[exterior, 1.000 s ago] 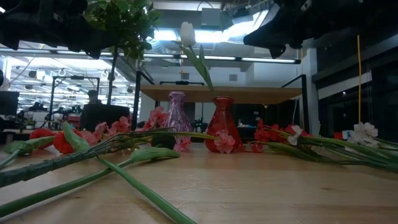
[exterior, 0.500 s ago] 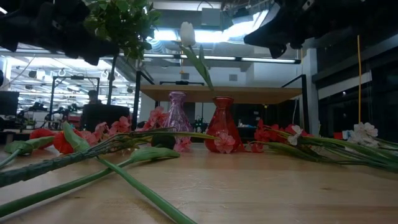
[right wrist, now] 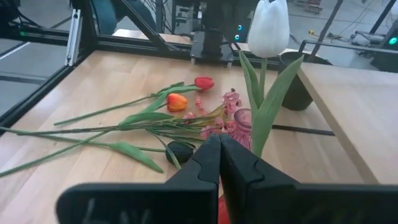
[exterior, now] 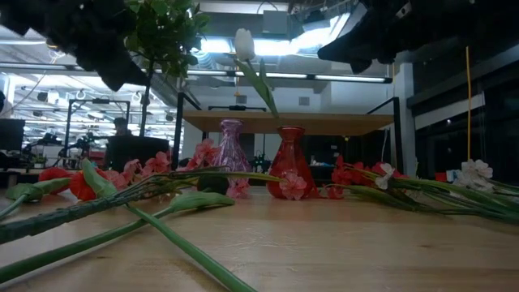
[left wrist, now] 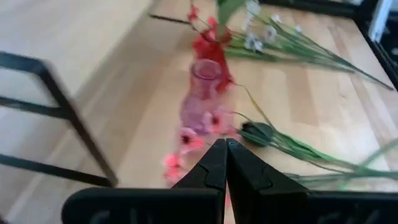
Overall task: Pick and place flowers into a vace then onto a shelf
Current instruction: Put the pink flowers into the red vase
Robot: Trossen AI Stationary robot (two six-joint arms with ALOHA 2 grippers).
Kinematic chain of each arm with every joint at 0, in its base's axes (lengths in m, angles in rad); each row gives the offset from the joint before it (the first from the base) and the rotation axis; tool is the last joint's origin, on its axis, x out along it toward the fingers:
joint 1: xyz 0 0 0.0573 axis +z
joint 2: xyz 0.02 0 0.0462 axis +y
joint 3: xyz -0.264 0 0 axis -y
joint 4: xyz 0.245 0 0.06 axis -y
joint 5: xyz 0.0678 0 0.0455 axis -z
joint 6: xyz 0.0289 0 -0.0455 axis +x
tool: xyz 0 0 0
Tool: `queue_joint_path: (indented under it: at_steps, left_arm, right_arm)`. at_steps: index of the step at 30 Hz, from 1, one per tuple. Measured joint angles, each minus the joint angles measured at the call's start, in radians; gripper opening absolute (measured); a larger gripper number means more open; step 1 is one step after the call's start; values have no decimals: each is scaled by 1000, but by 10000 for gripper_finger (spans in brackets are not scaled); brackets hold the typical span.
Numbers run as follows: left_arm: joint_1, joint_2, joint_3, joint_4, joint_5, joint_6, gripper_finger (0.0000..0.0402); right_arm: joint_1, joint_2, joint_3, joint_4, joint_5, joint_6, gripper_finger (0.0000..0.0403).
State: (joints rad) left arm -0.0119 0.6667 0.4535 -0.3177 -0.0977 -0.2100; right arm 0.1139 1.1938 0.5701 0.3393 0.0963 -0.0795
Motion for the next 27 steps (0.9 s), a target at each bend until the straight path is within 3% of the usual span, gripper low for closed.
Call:
queue_joint_path:
  at_steps: [7,12,20,27]
  left_arm:
    - [-143,180,139,-157,-118,-220,2]
    - [-210,296,216,-162,-197,-391,2]
    - [-290,515,375,-219,-207,-654,2]
    - [-358,712,586,-507,-208,-939,2]
  right_arm:
    - [-1,0,0,-3,0,-21,6]
    - [-1,0,0,-22,0,-57,7]
    - [-1,0,0,-40,0,-138,15]
    - [-1,0,0,-108,0,-139,5]
